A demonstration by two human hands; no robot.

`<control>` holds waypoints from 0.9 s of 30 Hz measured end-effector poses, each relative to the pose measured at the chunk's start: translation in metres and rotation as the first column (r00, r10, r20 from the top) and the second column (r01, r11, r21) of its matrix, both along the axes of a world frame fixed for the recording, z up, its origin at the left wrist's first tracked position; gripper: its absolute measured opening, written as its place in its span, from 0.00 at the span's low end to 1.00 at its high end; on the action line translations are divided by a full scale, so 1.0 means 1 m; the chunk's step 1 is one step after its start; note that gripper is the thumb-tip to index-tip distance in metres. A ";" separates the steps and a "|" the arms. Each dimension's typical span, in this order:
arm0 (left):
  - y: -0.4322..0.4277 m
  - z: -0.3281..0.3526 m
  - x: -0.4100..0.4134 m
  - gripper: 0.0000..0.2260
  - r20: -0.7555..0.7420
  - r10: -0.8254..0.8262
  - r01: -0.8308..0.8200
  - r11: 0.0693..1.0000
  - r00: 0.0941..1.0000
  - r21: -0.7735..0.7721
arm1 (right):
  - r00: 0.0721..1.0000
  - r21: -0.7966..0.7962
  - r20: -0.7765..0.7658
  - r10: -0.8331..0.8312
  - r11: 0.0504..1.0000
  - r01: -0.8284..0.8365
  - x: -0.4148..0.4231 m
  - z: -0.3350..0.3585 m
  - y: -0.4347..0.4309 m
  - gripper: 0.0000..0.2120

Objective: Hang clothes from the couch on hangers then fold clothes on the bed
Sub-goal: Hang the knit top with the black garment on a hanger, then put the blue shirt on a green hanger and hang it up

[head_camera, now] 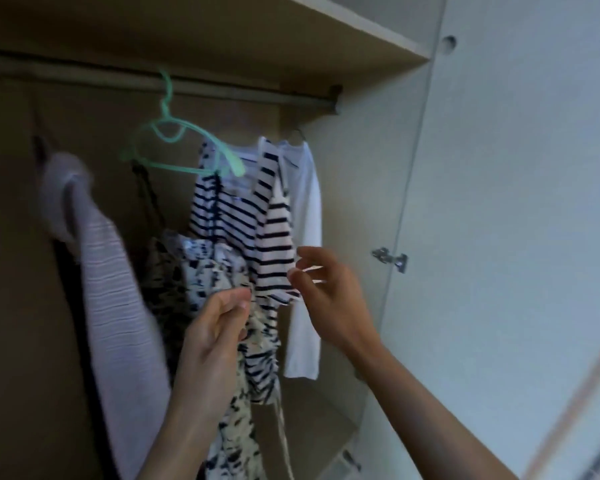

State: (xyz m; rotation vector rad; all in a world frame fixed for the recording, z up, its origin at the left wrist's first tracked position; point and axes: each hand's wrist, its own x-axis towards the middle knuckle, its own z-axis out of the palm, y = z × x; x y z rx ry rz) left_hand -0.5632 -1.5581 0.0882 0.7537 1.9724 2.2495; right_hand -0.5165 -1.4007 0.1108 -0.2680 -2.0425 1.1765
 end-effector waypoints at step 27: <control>0.444 -0.046 0.525 0.17 0.105 -0.742 0.742 0.669 0.662 0.040 | 0.743 -0.189 0.007 -0.669 0.729 0.658 0.618 -0.057 0.348 0.11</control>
